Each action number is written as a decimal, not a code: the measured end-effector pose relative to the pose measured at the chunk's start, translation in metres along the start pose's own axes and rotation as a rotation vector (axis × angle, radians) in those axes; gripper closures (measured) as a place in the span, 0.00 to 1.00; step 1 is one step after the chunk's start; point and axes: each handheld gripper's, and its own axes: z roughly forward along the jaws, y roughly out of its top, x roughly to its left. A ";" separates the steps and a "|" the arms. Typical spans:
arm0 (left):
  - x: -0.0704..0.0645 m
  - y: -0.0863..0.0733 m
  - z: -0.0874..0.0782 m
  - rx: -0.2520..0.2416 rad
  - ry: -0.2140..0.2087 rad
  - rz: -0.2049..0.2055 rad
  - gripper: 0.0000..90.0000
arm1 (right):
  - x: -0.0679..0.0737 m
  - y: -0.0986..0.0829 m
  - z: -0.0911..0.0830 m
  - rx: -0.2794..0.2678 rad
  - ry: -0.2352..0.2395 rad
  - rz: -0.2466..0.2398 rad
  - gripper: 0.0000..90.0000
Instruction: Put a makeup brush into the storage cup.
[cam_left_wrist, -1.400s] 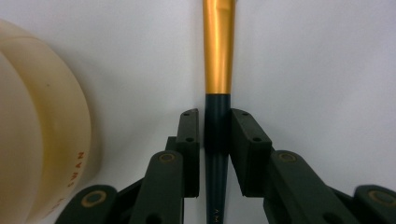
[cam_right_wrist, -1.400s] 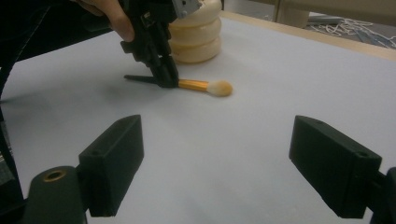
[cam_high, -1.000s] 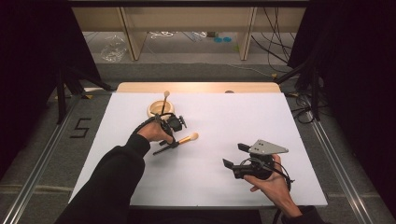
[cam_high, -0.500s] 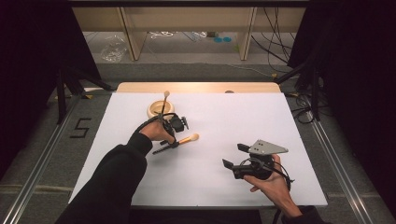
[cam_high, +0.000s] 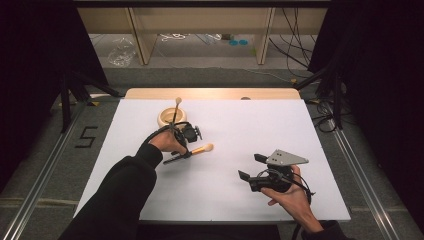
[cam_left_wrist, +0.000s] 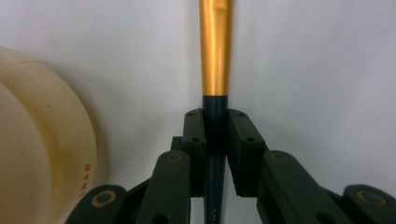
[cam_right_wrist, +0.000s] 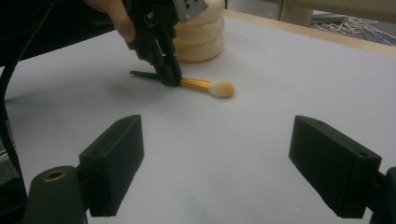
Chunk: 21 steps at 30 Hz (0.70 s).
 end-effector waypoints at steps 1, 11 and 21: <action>0.001 -0.001 -0.001 -0.005 0.004 -0.001 0.87 | 0.000 0.000 0.000 0.000 0.000 0.001 0.21; 0.003 -0.009 -0.014 -0.108 -0.003 -0.056 0.87 | 0.000 0.000 0.000 0.000 0.001 0.001 0.21; 0.004 -0.019 -0.031 -0.207 -0.001 -0.090 0.87 | 0.000 0.000 0.000 0.000 0.001 0.001 0.21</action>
